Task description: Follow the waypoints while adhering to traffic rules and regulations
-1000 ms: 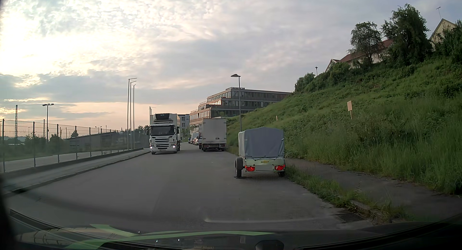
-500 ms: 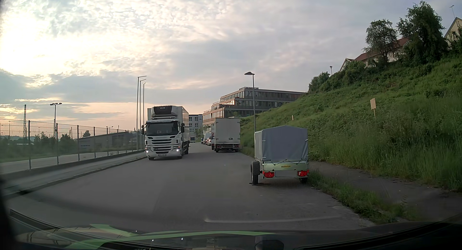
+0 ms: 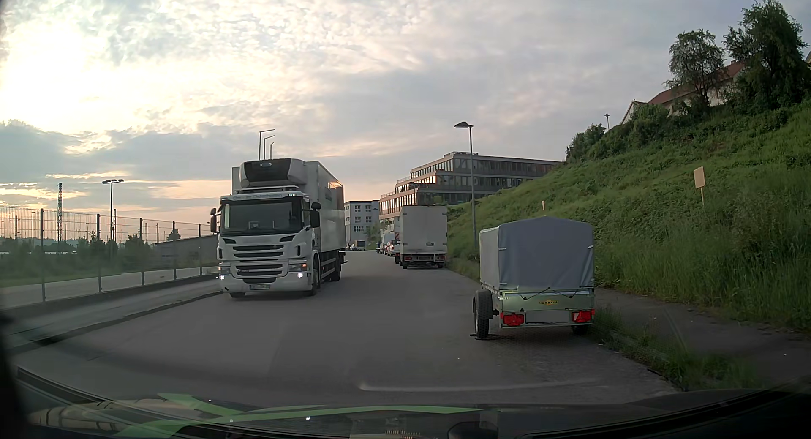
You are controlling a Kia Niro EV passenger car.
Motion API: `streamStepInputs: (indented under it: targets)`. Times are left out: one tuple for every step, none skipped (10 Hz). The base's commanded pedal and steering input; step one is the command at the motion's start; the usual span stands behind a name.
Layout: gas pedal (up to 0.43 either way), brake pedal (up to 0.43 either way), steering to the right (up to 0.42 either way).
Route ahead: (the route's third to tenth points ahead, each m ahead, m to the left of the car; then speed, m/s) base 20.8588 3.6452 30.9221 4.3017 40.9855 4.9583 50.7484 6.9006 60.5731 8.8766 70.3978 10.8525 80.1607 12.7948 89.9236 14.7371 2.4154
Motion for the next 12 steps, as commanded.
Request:
streamStepInputs:
  targets:
    - [0.0,0.0,-0.164]
    - [0.0,0.0,-0.16]
    - [0.0,0.0,-0.159]
    - [0.0,0.0,-0.156]
    - [0.0,0.0,-0.149]
    - [0.0,0.0,-0.13]
    - [0.0,0.0,-0.111]
    - [0.0,0.0,-0.096]
    - [0.0,0.0,-0.088]
    - [0.0,0.0,-0.089]
    - [0.0,0.0,-0.096]
    - [0.0,0.0,-0.113]
